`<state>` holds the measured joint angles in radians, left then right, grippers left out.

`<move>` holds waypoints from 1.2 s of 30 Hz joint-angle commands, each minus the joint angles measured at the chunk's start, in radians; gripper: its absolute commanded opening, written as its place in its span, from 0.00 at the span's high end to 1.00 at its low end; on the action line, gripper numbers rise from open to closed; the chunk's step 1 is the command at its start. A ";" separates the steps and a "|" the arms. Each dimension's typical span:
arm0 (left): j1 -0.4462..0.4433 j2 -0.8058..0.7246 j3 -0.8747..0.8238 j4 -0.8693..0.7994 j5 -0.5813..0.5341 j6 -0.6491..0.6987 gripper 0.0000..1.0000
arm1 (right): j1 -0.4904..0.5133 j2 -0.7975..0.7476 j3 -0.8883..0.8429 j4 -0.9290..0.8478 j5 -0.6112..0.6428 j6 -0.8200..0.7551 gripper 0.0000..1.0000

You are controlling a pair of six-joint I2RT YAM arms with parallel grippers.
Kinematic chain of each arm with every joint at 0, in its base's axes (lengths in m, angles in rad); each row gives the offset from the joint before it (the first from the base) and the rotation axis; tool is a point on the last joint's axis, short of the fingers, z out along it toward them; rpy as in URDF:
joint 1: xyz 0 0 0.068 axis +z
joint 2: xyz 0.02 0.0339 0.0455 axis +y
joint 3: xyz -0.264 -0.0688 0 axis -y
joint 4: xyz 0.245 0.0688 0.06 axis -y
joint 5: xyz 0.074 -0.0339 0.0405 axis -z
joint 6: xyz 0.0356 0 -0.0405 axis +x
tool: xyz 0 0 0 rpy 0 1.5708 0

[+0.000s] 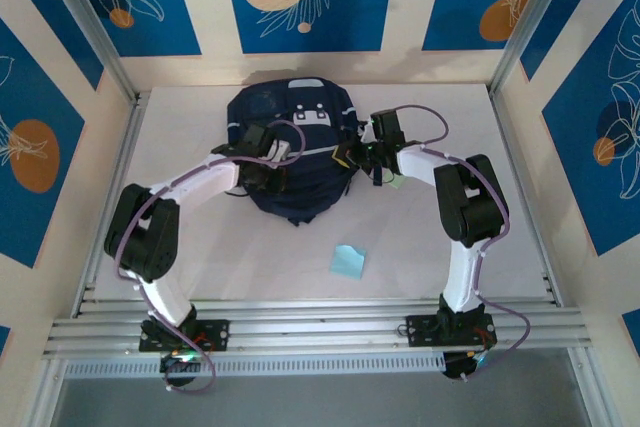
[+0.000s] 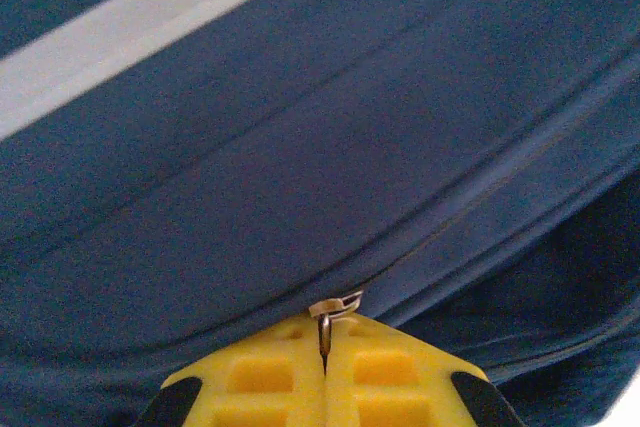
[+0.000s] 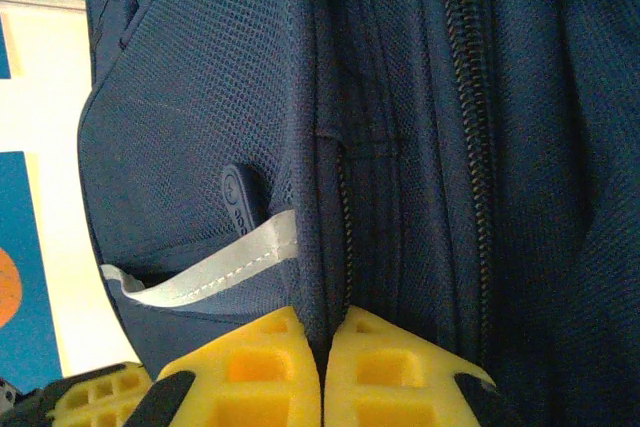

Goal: Pack the student bag
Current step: Unzip the student bag at the top-center of the table.

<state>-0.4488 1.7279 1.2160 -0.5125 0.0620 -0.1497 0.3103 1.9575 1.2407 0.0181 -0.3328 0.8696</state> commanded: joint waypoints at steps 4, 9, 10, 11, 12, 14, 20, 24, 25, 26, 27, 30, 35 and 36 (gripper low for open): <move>0.102 -0.073 -0.027 -0.224 -0.117 0.040 1.00 | -0.065 -0.056 0.065 -0.121 0.071 -0.147 1.00; 0.091 -0.065 -0.015 -0.225 0.125 0.061 1.00 | -0.087 -0.001 0.158 -0.184 0.082 -0.237 1.00; 0.075 -0.059 -0.013 -0.218 0.190 0.054 1.00 | -0.095 0.018 0.183 -0.186 0.077 -0.243 1.00; 0.051 -0.052 -0.010 -0.211 0.241 0.048 1.00 | -0.099 0.038 0.215 -0.191 0.078 -0.249 1.00; 0.022 -0.046 -0.004 -0.203 0.271 0.046 1.00 | -0.101 0.057 0.246 -0.195 0.082 -0.254 1.00; -0.055 -0.019 0.026 -0.198 0.305 0.051 1.00 | -0.106 0.104 0.332 -0.223 0.084 -0.258 1.00; -0.146 0.085 0.123 -0.263 0.206 0.057 1.00 | -0.111 0.204 0.537 -0.340 0.106 -0.290 1.00; -0.123 0.116 0.112 -0.339 0.051 0.064 1.00 | -0.114 0.177 0.493 -0.346 0.149 -0.338 1.00; -0.115 0.120 0.103 -0.354 0.039 0.064 1.00 | -0.119 0.171 0.477 -0.345 0.163 -0.351 1.00; -0.107 0.121 0.094 -0.369 0.033 0.065 1.00 | -0.123 0.170 0.469 -0.344 0.167 -0.358 1.00; -0.102 0.119 0.088 -0.383 0.025 0.069 1.00 | -0.127 0.170 0.461 -0.343 0.169 -0.363 1.00; -0.086 0.112 0.081 -0.435 -0.037 0.092 1.00 | -0.138 0.171 0.452 -0.343 0.185 -0.395 1.00; -0.019 0.078 0.081 -0.483 -0.136 0.096 1.00 | -0.144 0.170 0.464 -0.359 0.244 -0.461 1.00; -0.003 0.071 0.084 -0.490 -0.123 0.102 1.00 | -0.146 0.170 0.464 -0.359 0.247 -0.464 1.00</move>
<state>-0.5236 1.8153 1.3418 -0.6994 0.0765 -0.0677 0.2276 2.1578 1.6920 -0.4061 -0.2840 0.4591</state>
